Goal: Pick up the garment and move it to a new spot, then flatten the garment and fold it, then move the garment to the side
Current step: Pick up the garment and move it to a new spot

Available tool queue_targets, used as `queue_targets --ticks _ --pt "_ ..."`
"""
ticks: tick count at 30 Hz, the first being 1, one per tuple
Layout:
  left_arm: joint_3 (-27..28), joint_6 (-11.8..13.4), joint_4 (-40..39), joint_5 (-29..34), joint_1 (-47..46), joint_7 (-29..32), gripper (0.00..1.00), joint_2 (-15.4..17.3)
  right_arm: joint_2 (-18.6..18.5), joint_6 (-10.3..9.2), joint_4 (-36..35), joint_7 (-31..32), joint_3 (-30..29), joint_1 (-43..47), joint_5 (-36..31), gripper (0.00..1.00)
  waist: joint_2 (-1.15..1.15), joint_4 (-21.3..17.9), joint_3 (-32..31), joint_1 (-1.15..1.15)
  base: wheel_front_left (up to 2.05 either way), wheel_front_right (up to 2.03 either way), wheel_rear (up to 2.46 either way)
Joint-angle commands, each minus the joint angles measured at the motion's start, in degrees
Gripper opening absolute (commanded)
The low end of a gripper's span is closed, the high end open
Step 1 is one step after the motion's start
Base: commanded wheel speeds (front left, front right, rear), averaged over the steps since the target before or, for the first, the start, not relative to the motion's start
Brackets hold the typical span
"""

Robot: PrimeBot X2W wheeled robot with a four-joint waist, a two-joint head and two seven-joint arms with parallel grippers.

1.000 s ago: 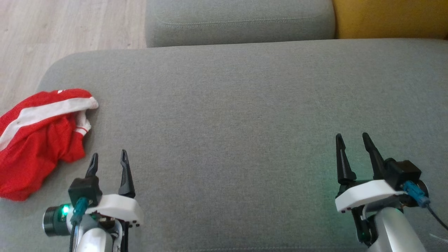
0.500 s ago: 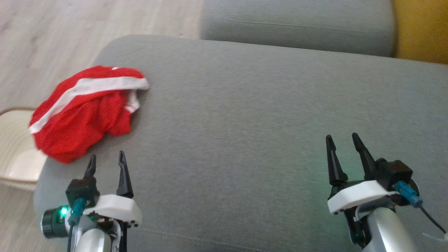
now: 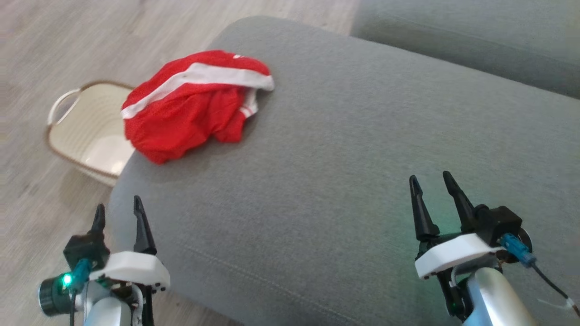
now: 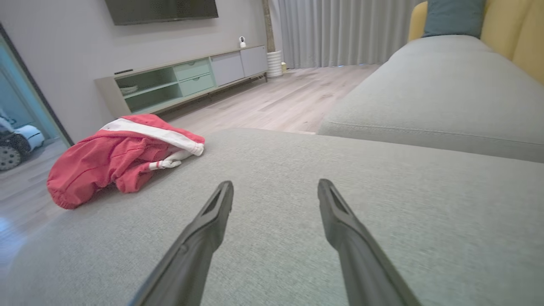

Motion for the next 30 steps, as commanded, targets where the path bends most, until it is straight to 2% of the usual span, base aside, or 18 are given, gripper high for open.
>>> queue_targets --ticks 1,10,16,21,25,30 --pt "1.7 0.2 -2.0 -0.2 -1.8 -0.7 1.00 1.0 -0.3 -0.04 -1.9 -0.6 1.5 -3.1 -0.5 1.00 0.00 2.1 1.6 0.00 0.00 0.00 0.00" --pt "2.8 -1.3 0.4 -3.1 -4.3 -0.7 1.00 1.0 -0.5 -0.04 -2.2 -0.6 3.2 -5.2 -2.0 1.00 0.00 2.0 5.5 0.00 0.00 0.00 0.00" --pt "3.2 -3.3 2.5 -5.1 -10.0 -0.7 1.00 1.0 -2.0 -0.04 -3.6 -0.6 5.1 -7.6 -2.6 1.00 0.00 -0.5 10.3 0.00 0.00 0.00 0.00" --pt "4.7 -5.1 5.9 -3.8 -17.1 -0.7 1.00 1.1 -3.9 -0.04 -4.7 -0.6 6.8 -9.7 -2.7 1.00 0.00 -2.9 14.5 0.00 0.00 0.00 0.00" --pt "6.7 -6.9 8.6 -2.6 -23.0 -0.7 1.00 2.4 -5.2 -0.04 -5.6 -0.6 8.0 -11.4 -2.5 1.00 0.00 -5.3 17.4 0.00 0.00 0.00 0.00" --pt "8.7 -7.9 12.7 -1.4 -29.9 -0.7 1.00 4.2 -6.2 -0.04 -6.5 -0.6 8.6 -12.2 -2.3 1.00 0.00 -7.4 19.8 0.00 0.00 0.00 0.00"
